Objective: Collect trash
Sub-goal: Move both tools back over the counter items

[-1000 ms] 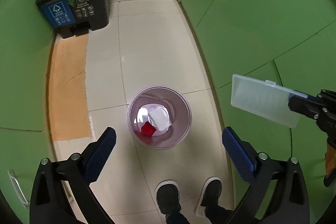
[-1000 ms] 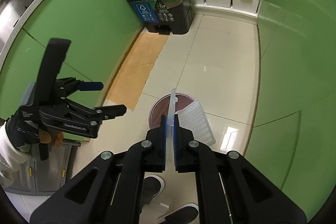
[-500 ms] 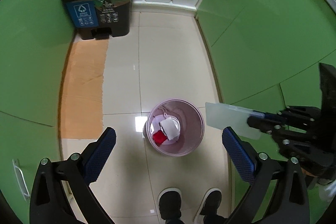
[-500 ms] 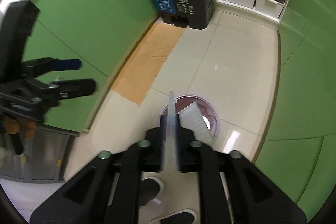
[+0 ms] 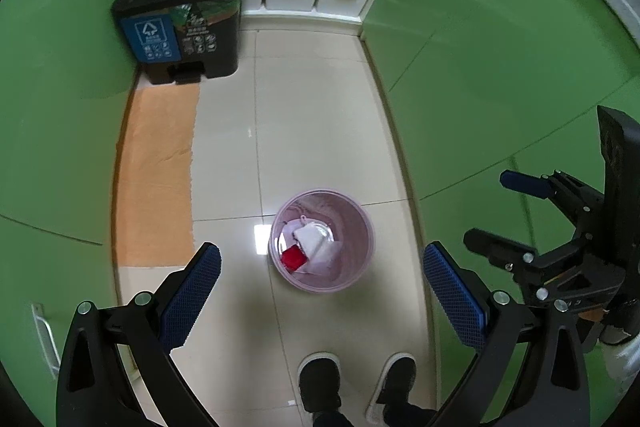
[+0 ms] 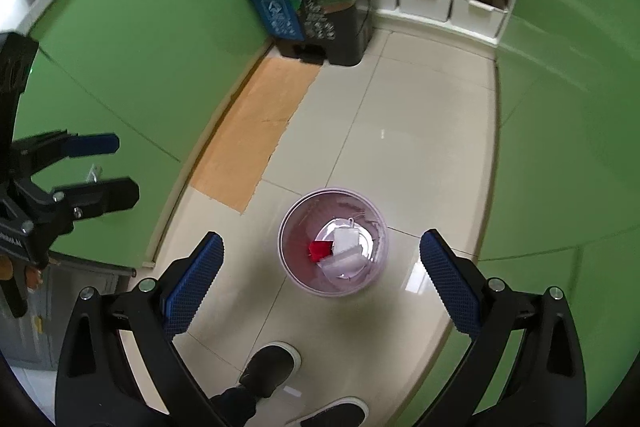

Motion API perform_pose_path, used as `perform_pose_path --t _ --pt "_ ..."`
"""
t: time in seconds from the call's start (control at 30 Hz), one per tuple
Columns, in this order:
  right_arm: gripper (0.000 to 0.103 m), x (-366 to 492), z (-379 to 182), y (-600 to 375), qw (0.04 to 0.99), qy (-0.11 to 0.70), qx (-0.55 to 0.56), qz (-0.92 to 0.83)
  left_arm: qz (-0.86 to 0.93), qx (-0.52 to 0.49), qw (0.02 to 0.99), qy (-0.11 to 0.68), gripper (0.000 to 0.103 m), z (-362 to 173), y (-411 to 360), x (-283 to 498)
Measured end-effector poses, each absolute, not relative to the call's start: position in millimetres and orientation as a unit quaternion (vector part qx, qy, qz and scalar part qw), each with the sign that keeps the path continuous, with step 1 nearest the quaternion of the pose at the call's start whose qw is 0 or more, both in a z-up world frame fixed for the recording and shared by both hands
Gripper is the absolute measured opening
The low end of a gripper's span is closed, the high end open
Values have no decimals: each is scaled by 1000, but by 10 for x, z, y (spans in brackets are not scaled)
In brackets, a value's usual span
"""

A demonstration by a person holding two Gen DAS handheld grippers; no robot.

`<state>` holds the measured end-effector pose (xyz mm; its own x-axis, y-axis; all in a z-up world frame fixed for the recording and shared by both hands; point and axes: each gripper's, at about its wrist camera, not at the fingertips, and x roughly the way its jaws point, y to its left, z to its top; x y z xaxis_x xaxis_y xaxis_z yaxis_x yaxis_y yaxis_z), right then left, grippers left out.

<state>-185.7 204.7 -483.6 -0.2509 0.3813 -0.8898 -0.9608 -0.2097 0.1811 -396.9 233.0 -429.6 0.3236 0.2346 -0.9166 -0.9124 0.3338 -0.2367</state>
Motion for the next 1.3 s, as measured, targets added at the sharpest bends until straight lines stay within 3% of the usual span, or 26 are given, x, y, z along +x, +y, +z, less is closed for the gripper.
perform_pose_path --t 0.2,0.53,0.67,0.87,1.3 --pt "97 -1575 -3859 1728 521 399 -346 671 392 -400 720 410 97 -3455 2159 -3805" --pt "99 -860 -1713 551 616 393 -257 633 347 -335 772 413 97 -1505 1628 -3277" --pt "100 -532 -1198 -9 668 378 -224 601 318 -297 801 411 97 -980 1440 -2944" --pt "100 -21 -865 -808 740 376 -172 530 252 -240 843 411 97 -490 1117 -2321" --pt "100 1027 -891 -2287 821 409 -101 386 115 -159 879 434 97 -267 314 -843"
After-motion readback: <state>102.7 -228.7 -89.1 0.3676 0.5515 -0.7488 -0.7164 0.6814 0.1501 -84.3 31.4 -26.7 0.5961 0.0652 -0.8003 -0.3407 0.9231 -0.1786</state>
